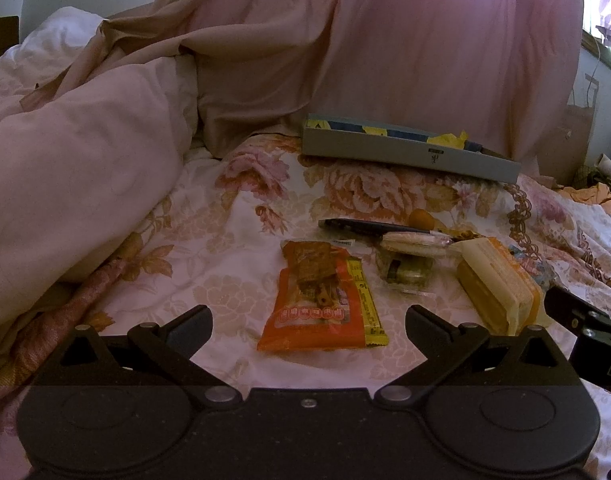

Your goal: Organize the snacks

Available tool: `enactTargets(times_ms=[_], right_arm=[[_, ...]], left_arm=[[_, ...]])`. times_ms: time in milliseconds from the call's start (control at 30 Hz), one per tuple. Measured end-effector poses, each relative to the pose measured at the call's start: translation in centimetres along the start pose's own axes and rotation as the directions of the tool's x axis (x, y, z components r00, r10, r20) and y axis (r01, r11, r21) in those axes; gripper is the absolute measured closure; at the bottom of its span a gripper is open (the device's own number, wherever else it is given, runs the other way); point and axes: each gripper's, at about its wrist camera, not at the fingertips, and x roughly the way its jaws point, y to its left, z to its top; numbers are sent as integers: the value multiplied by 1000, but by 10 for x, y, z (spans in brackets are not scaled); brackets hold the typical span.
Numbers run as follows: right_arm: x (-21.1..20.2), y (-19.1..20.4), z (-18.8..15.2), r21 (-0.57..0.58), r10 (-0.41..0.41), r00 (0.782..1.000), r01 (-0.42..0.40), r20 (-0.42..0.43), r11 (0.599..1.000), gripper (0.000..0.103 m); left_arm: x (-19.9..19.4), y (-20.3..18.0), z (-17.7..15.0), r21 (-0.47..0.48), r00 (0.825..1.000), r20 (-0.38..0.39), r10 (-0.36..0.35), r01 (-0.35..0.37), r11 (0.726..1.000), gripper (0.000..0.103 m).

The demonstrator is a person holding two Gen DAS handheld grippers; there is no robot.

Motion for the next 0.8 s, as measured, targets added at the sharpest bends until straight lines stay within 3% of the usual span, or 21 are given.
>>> enactTargets(times_ms=[500,800], right_arm=[[2,7,-4,-33,-16,1000,16,-17,999,0],[12,2,5,-28,54,996,-56,-65,998,0]], left_arm=[[7,3,-6,6,1000,-11,11,-11,1000,1],[15,4,-3,18,998,-59,17,-16,1000,1]])
